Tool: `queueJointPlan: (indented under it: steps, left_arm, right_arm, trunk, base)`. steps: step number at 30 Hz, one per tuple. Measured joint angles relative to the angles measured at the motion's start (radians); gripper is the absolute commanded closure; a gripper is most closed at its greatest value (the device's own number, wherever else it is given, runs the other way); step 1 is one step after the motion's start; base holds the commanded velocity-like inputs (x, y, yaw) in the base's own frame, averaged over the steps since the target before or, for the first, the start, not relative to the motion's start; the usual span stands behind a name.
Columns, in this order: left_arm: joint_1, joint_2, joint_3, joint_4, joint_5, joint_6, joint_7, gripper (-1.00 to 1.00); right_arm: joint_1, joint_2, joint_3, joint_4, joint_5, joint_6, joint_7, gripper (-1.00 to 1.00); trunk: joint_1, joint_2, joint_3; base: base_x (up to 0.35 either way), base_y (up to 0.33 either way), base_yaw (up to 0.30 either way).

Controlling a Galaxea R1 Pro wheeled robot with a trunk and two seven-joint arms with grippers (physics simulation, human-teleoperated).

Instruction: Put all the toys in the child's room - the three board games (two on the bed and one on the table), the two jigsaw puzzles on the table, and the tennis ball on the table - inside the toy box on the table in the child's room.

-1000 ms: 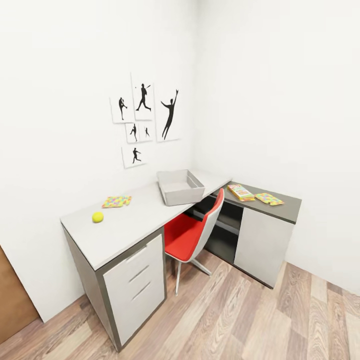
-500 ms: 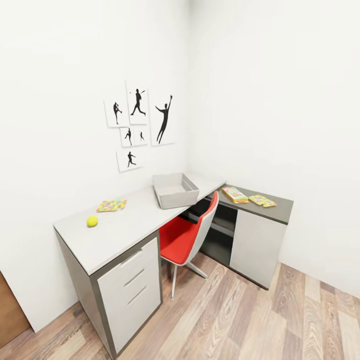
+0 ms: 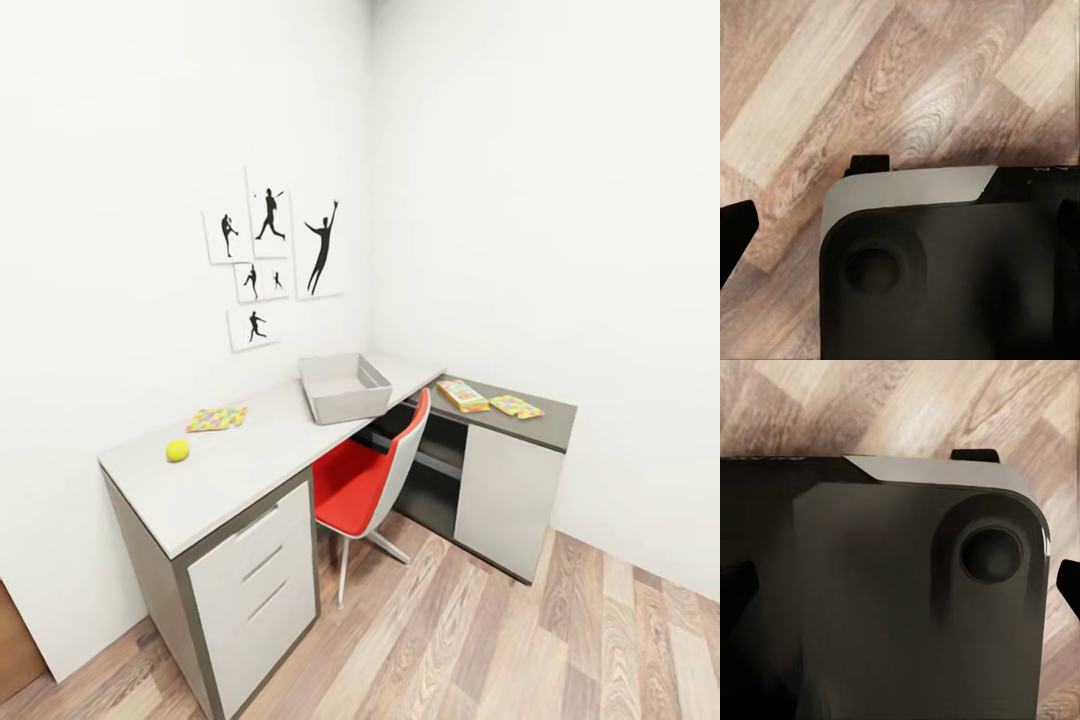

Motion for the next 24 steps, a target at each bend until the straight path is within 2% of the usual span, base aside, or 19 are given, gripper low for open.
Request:
queueJointPlan:
  steps: [8, 24]
  left_arm:
    - [0.000, 0.003, -0.008, -0.024, -0.001, -0.009, 0.002, -1.00]
    - [-0.002, 0.009, -0.002, -0.034, -0.002, 0.001, 0.004, -1.00]
  right_arm:
    - [0.000, -0.006, -0.009, -0.006, -0.004, -0.004, 0.000, -1.00]
    - [0.000, -0.031, -0.015, 0.008, 0.007, -0.014, -0.001, -1.00]
  trunk:
    - [0.000, 0.000, 0.007]
    - [-0.061, 0.112, 0.057]
  base:
    - [0.000, 0.000, -0.026]
    - [0.000, 0.000, -0.001]
